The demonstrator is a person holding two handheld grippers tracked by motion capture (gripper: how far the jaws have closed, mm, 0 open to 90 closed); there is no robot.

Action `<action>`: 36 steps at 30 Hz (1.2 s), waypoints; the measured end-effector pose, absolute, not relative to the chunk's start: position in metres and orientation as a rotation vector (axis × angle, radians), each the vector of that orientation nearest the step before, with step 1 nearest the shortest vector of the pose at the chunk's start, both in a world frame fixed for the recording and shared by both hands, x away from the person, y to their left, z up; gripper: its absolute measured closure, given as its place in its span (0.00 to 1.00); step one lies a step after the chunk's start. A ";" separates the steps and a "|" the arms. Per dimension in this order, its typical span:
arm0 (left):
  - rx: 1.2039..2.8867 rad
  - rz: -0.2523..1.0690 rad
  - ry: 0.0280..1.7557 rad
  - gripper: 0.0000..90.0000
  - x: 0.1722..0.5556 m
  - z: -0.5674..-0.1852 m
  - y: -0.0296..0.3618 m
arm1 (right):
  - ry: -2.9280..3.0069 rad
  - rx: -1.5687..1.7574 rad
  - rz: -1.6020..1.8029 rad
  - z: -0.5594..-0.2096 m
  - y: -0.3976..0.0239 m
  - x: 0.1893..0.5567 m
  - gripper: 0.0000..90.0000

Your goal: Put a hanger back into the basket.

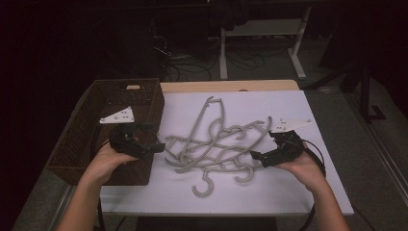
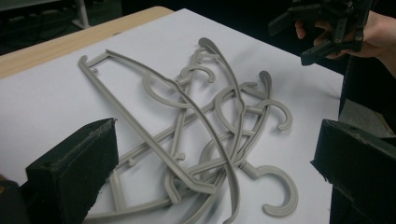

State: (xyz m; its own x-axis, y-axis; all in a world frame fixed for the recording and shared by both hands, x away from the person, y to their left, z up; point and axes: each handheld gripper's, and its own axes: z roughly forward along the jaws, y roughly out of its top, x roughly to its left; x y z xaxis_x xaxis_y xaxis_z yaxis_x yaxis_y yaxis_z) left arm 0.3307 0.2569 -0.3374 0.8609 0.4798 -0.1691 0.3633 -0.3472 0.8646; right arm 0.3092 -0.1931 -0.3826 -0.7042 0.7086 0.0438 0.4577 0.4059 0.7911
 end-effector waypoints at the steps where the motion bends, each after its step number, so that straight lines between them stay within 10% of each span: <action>1: 1.966 0.142 0.627 0.00 0.335 -0.333 0.244 | 2.371 1.030 1.181 -0.389 -0.195 0.307 0.00; 36: 2.213 0.118 0.643 0.08 0.380 -0.415 0.113 | 2.374 1.047 1.191 -0.414 -0.208 0.299 0.00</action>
